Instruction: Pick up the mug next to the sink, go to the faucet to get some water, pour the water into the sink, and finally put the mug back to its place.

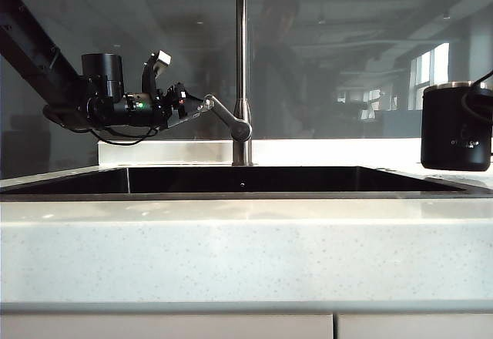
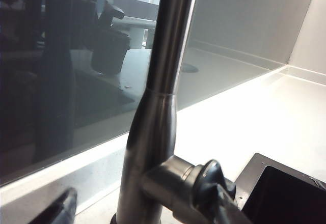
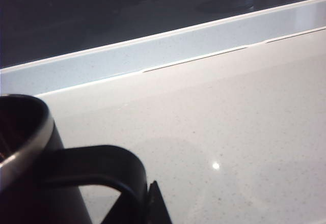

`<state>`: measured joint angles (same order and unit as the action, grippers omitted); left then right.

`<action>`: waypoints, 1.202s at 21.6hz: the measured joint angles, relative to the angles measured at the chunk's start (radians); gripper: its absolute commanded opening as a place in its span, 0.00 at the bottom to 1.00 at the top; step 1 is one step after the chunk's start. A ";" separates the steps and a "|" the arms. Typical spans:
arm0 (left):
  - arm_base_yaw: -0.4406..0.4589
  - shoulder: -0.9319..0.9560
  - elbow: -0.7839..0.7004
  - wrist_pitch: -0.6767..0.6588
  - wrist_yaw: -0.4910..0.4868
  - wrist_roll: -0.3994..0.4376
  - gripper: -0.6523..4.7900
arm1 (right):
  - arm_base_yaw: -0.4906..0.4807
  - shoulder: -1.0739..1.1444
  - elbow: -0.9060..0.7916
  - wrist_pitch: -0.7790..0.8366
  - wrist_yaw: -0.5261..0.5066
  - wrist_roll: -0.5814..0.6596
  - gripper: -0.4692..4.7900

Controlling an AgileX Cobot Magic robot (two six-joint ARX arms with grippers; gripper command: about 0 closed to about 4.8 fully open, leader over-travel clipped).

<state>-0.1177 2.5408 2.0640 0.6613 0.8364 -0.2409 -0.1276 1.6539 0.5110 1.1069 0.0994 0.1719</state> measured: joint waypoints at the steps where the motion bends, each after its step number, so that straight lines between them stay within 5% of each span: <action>1: 0.000 0.000 0.000 0.000 0.000 0.000 0.74 | 0.000 0.010 0.000 0.009 -0.008 -0.001 0.08; 17: 0.000 0.000 0.000 0.000 0.000 0.000 0.74 | 0.002 0.042 0.001 0.060 -0.051 -0.092 0.08; 26: 0.000 0.000 0.000 0.000 0.000 0.000 0.74 | 0.002 0.042 0.001 0.056 -0.051 -0.095 0.22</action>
<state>-0.1173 2.5408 2.0640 0.6613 0.8360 -0.2409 -0.1257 1.6955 0.5117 1.1633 0.0483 0.0772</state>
